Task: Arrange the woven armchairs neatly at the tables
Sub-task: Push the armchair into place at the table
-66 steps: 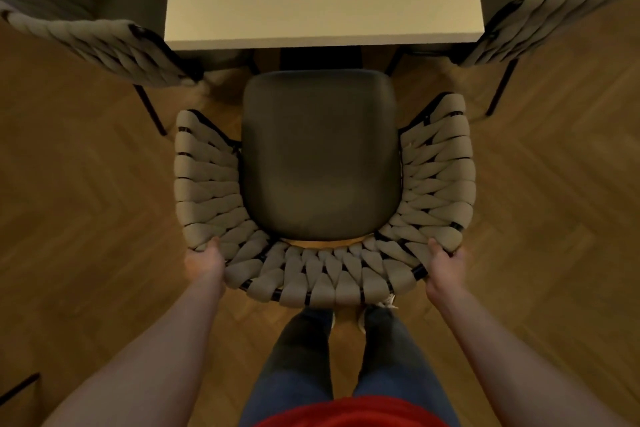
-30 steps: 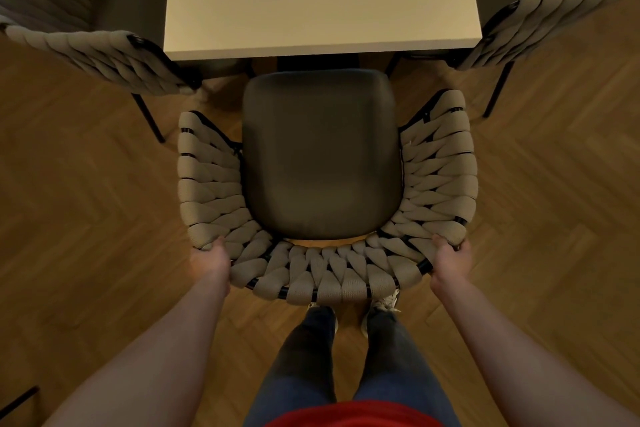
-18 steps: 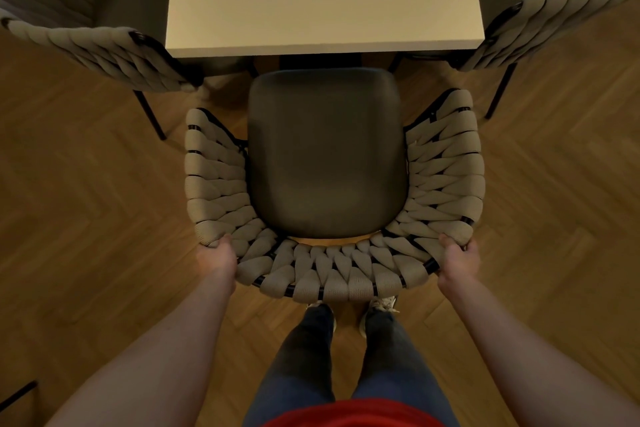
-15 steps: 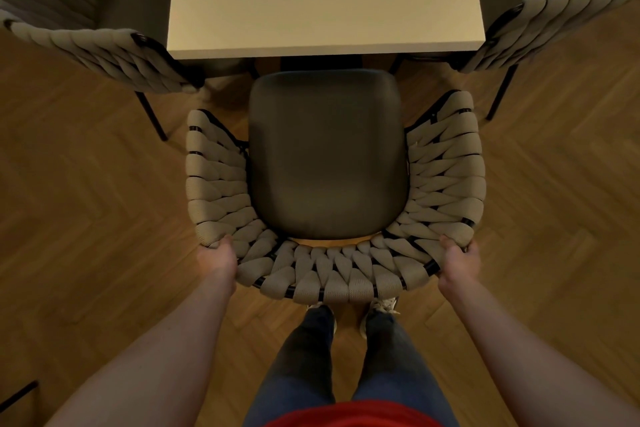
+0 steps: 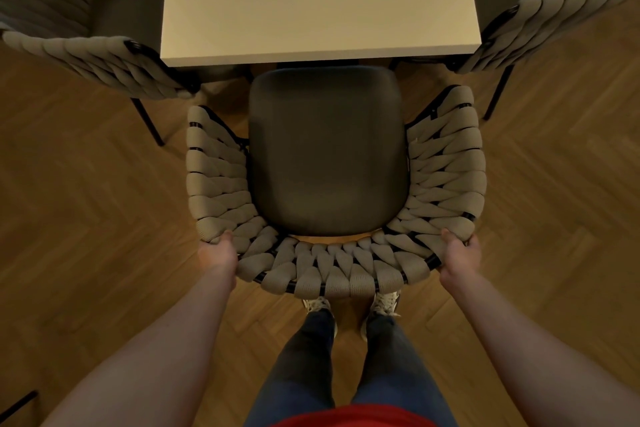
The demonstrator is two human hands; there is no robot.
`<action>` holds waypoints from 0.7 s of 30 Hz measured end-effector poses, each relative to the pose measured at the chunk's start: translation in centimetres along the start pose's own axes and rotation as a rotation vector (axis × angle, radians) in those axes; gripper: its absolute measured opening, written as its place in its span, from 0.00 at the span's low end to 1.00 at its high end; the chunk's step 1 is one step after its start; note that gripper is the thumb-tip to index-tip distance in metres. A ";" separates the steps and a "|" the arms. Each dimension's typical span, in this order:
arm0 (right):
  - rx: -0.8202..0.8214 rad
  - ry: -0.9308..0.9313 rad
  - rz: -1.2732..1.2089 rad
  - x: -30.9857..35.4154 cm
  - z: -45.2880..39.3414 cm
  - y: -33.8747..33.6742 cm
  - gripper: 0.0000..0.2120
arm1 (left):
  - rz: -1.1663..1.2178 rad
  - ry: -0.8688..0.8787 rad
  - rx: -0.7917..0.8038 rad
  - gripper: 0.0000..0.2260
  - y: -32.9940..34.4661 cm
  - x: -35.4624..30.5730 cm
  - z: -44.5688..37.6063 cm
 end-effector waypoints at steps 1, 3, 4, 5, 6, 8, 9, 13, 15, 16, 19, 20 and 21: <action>-0.003 0.001 0.005 0.0 -0.1 0.0 0.21 | -0.005 -0.002 -0.005 0.20 0.0 -0.1 0.0; -0.003 -0.002 0.017 0.0 0.0 0.1 0.20 | -0.011 -0.005 -0.014 0.20 0.2 -0.2 0.1; 0.000 -0.003 0.018 0.0 0.0 0.1 0.19 | -0.010 -0.002 -0.018 0.20 0.3 -0.2 0.1; 0.005 -0.005 0.020 0.0 0.0 0.1 0.18 | -0.011 0.001 -0.019 0.20 0.3 -0.2 0.1; 0.005 -0.009 0.024 -0.1 -0.1 0.2 0.17 | -0.016 0.005 -0.024 0.20 0.3 -0.3 0.1; 0.007 -0.021 0.027 -0.1 -0.1 0.1 0.17 | -0.037 -0.003 -0.032 0.21 0.3 -0.3 0.0; 0.008 -0.019 0.023 -0.2 -0.1 0.1 0.17 | -0.048 -0.005 -0.036 0.21 0.3 -0.2 -0.1; 0.005 -0.007 0.005 -0.2 0.0 0.3 0.19 | -0.039 0.000 -0.033 0.21 0.3 -0.2 -0.3; 0.008 -0.002 -0.005 -0.2 0.0 0.4 0.19 | -0.031 0.003 -0.031 0.20 0.3 -0.3 -0.3; 0.009 -0.003 -0.008 -0.2 0.0 0.4 0.20 | -0.029 0.005 -0.030 0.20 0.2 -0.3 -0.3; 0.009 -0.017 -0.008 -0.2 -0.1 0.4 0.20 | -0.037 0.012 -0.024 0.20 0.1 -0.3 -0.4; 0.007 -0.018 -0.007 -0.2 -0.1 0.4 0.20 | -0.037 0.012 -0.021 0.20 0.1 -0.3 -0.4; 0.010 -0.018 -0.011 -0.2 -0.1 0.3 0.20 | -0.032 0.010 -0.017 0.20 0.1 -0.3 -0.4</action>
Point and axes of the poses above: each hand's wrist, its own z-axis away from the middle knuckle, its own y-axis out of the palm, x = y × z, the point moved 1 cm from there along -z, towards the middle knuckle, and after that the axes turned 12 degrees about y, right-handed, at the moved point
